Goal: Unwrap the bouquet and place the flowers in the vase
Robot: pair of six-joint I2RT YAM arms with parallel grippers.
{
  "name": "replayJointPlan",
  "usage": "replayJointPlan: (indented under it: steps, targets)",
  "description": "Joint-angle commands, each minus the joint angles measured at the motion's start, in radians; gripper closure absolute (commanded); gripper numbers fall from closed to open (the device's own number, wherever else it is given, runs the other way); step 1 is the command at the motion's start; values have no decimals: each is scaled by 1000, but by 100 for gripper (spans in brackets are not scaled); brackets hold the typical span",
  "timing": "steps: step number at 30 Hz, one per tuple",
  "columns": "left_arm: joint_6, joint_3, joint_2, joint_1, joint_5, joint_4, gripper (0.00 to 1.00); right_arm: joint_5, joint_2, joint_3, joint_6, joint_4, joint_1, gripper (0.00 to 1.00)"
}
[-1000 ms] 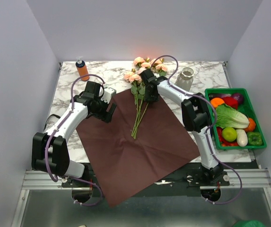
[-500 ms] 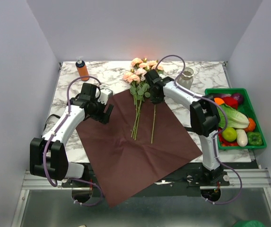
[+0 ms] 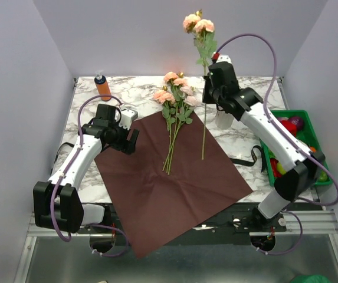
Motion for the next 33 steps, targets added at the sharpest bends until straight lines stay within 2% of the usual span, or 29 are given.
replayJointPlan:
  steps: [1,3,6,7,8,10,14,19,26,33]
  targets:
    - [19,29,-25,7,39,-45,13,83,-143,-47,-205,231,4,99]
    - [47,32,-31,10,38,-58,13,130,-212,-63,-298,314,5,100]
    - [70,41,-42,16,45,-65,13,282,-276,-99,-442,546,5,99]
    - [71,47,-42,19,49,-68,13,360,-293,-124,-490,738,4,99]
    - [74,50,-44,22,55,-73,13,379,-307,-162,-606,852,2,99]
    - [76,58,-42,24,72,-76,13,348,-333,-220,-700,1088,-9,99]
    - [82,66,-36,27,91,-76,13,359,-258,-109,-797,1114,-45,99]
    - [94,69,-21,31,98,-75,13,334,-215,-80,-763,1126,-114,99]
    - [104,87,-5,36,107,-82,13,307,-175,-118,-639,1109,-184,99]
    - [110,96,-4,38,112,-85,13,296,-134,-175,-618,1157,-199,99]
